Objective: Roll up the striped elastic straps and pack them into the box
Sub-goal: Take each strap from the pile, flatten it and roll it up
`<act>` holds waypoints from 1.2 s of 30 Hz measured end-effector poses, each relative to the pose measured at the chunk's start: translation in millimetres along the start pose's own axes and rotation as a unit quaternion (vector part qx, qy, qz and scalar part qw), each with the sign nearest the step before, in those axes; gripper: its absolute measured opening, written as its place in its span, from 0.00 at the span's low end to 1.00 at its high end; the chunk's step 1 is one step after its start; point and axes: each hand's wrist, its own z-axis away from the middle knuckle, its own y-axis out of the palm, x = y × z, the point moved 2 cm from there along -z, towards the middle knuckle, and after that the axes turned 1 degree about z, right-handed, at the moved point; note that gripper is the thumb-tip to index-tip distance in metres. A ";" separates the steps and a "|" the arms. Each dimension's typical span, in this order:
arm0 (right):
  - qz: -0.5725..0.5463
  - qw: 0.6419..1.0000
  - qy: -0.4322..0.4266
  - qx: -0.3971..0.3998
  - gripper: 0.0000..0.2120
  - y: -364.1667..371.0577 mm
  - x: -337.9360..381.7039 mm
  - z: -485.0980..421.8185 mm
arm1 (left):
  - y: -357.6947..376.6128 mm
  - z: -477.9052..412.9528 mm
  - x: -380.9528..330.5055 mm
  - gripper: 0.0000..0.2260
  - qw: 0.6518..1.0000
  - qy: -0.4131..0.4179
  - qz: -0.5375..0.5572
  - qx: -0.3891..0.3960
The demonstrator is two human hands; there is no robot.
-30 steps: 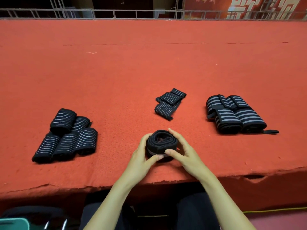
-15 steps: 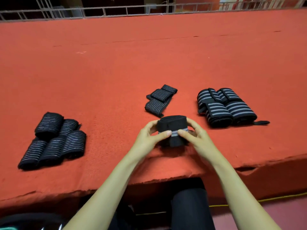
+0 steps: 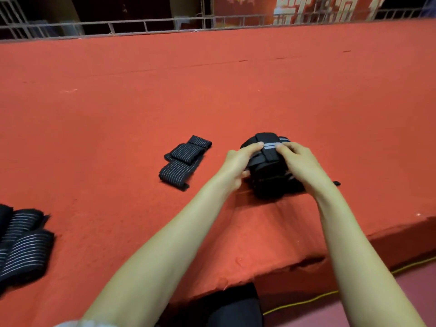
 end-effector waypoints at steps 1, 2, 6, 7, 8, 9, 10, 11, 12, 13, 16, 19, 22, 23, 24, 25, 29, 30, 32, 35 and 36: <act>-0.001 1.000 0.000 0.003 0.14 -5.0 -2.1 -7.1 | 7.3 -9.3 -1.0 0.19 1.000 -0.003 -0.001 0.001; -0.008 1.000 0.000 0.005 0.14 -7.6 -2.9 -11.7 | 11.3 -14.9 -2.3 0.20 1.000 -0.004 -0.002 0.002; -0.006 1.000 0.008 -0.009 0.18 -18.1 -10.6 -35.5 | 31.5 -35.2 -7.5 0.23 1.000 -0.008 -0.025 -0.002; 0.001 1.000 0.018 -0.012 0.19 -18.4 -14.0 -39.8 | 34.2 -38.7 -5.6 0.22 0.999 -0.010 -0.031 -0.002; 0.012 0.999 0.029 -0.015 0.19 -17.6 -18.3 -43.5 | 35.8 -40.7 -2.9 0.21 0.999 -0.011 -0.041 -0.002; 0.027 0.999 0.036 -0.015 0.18 -16.1 -22.4 -45.0 | 36.3 -42.3 -0.3 0.19 0.999 -0.010 -0.052 -0.002; 0.042 0.998 0.044 -0.014 0.16 -14.0 -27.8 -45.0 | 36.4 -43.8 2.2 0.19 0.998 -0.006 -0.066 -0.002; 0.050 0.997 0.049 -0.014 0.15 -12.3 -33.2 -43.8 | 36.1 -45.4 4.0 0.20 0.996 0.000 -0.088 -0.002; 0.051 0.997 0.052 -0.017 0.15 -11.2 -38.7 -42.7 | 35.7 -45.9 5.0 0.23 0.993 0.005 -0.121 -0.002; 0.047 0.997 0.051 -0.022 0.15 -11.0 -42.4 -40.8 | 34.8 -46.6 5.8 0.27 0.988 0.011 -0.155 -0.007; 0.031 0.998 0.022 -0.050 0.13 -9.6 -45.5 -38.1 | 29.4 -52.7 11.8 0.34 0.972 0.018 -0.233 -0.032; 0.020 0.993 -0.063 -0.096 0.11 -5.5 -42.4 -35.4 | 28.7 -33.4 6.4 0.21 0.961 0.085 -0.259 -0.050; 0.036 0.983 -0.135 -0.122 0.10 -3.4 -38.7 -27.7 | 25.5 -21.0 7.4 0.16 0.931 0.233 -0.272 -0.067; 0.054 0.979 -0.156 -0.123 0.10 -2.5 -38.0 -25.0 | 24.7 -16.9 8.7 0.15 0.921 0.264 -0.279 -0.060; 0.073 0.975 -0.172 -0.121 0.10 -1.4 -38.4 -23.3 | 24.2 -14.0 11.4 0.14 0.912 0.283 -0.293 -0.049; 0.096 0.971 -0.186 -0.118 0.11 0.2 -39.2 -21.7 | 23.4 -12.8 15.4 0.13 0.904 0.293 -0.311 -0.037; 0.209 0.937 -0.246 -0.135 0.16 12.5 -42.9 -10.8 | 17.8 -8.6 24.7 0.18 0.889 0.305 -0.341 0.004; 0.222 0.932 -0.253 -0.138 0.17 14.6 -42.9 -7.5 | 16.6 -7.8 25.7 0.20 0.885 0.304 -0.352 0.014; 0.227 0.932 -0.249 -0.132 0.18 16.6 -40.5 -2.9 | 13.2 -5.6 25.4 0.21 0.877 0.293 -0.379 0.028; 0.242 0.925 -0.269 -0.113 0.17 19.2 -33.6 0.3 | 4.4 -0.3 23.3 0.23 0.873 0.286 -0.395 0.019; 0.246 0.923 -0.277 -0.102 0.17 21.7 -30.4 1.8 | -0.5 1.4 22.1 0.23 0.872 0.285 -0.397 0.012</act>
